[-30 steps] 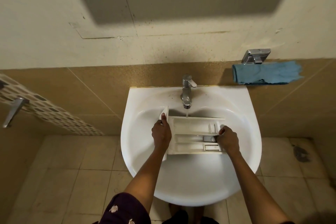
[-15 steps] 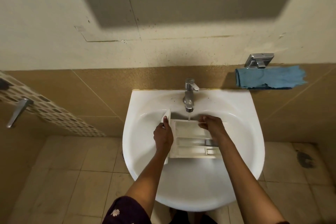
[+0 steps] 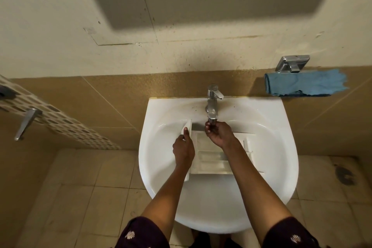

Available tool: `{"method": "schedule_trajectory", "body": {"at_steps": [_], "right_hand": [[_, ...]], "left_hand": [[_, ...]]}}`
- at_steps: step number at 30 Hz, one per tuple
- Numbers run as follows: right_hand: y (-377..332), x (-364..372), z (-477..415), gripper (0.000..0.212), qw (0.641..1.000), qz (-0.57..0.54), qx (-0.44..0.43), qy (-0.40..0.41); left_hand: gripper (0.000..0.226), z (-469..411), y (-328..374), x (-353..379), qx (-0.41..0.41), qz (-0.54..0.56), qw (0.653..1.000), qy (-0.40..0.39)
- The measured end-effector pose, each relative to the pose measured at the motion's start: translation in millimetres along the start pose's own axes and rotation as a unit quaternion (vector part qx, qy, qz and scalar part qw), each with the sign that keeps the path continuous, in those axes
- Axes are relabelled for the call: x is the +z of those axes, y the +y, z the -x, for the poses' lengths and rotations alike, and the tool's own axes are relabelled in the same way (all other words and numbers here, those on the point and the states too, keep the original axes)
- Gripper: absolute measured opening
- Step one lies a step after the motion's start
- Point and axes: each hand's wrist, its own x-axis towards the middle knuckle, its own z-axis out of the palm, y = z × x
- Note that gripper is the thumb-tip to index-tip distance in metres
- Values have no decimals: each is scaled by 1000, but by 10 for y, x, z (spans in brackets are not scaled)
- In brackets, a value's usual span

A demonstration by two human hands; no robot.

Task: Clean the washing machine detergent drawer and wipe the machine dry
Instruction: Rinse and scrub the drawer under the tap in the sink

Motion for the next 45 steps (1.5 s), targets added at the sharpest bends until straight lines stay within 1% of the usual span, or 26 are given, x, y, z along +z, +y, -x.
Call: {"method": "schedule_trajectory", "body": {"at_steps": [2, 7, 11, 13, 14, 15, 16, 17, 19, 20, 21, 23, 24, 26, 27, 28, 31, 33, 35, 38, 40, 43, 45], "right_hand": [[23, 10, -3, 29, 1000, -18, -3, -12], [49, -99, 30, 28, 999, -6, 7, -44], [2, -276, 150, 15, 997, 7, 13, -77], [-73, -387, 250, 15, 997, 7, 22, -69], [-115, -452, 311, 16, 997, 27, 31, -59], [-151, -526, 370, 20, 995, 78, 36, -43], [-181, -618, 426, 26, 987, 152, 43, -24], [-201, -714, 458, 32, 966, 256, 46, 4], [-224, -850, 520, 31, 887, 457, 45, 50], [-239, -934, 512, 28, 851, 518, 46, 70], [-255, -1012, 499, 22, 827, 553, 43, 91], [-271, -1144, 445, 9, 781, 611, 8, 127], [-252, -1194, 413, 11, 758, 637, -7, 142], [-165, -1185, 464, 24, 708, 688, -39, 151], [-114, -1143, 515, 25, 695, 701, -59, 147], [-69, -1107, 555, 22, 686, 711, -73, 136], [-7, -1066, 619, 15, 670, 729, -91, 104], [-31, -1084, 613, 17, 665, 730, -90, 132], [-45, -1041, 610, 27, 640, 741, -80, 185], [15, -933, 602, 35, 604, 762, -87, 216], [52, -929, 627, 43, 605, 757, -89, 230], [14, -1051, 702, 52, 656, 708, -93, 245], [-46, -1122, 718, 56, 674, 689, -91, 252]], "left_hand": [[59, -1, 3, -2, 2, -2, 1000, 0], [60, 1, 15, -8, 0, -6, 1000, 0], [61, -25, -15, 0, -9, -4, 1000, -6], [62, -32, -27, 1, -8, -1, 1000, -8], [62, -32, -31, 0, -7, 0, 1000, -8], [62, -31, -25, -6, -6, -1, 1000, -7], [61, -33, -25, -6, -5, -3, 1000, -6], [61, -36, -26, -9, -4, -4, 1000, -6], [62, -39, -34, -5, -4, -5, 1000, -8], [62, -46, -40, -5, -4, -5, 1000, -9], [62, -52, -46, 0, -4, -6, 1000, -10], [62, -57, -58, 9, -3, -7, 1000, -10], [62, -57, -62, 14, -2, -9, 1000, -9], [63, -55, -59, 17, 2, -11, 1000, -9], [63, -55, -58, 15, 3, -12, 1000, -10], [63, -55, -59, 15, 3, -12, 1000, -10], [63, -54, -56, 12, 4, -13, 1000, -6], [63, -61, -62, 16, 7, -16, 1000, -5], [64, -61, -63, 18, 7, -16, 1000, -6], [63, -56, -60, 18, 8, -15, 1000, -5], [62, -45, -57, 16, 13, -10, 1000, -6], [62, -58, -62, 12, 15, -5, 1000, -5], [63, -66, -68, 10, 10, -6, 1000, -6]]}}
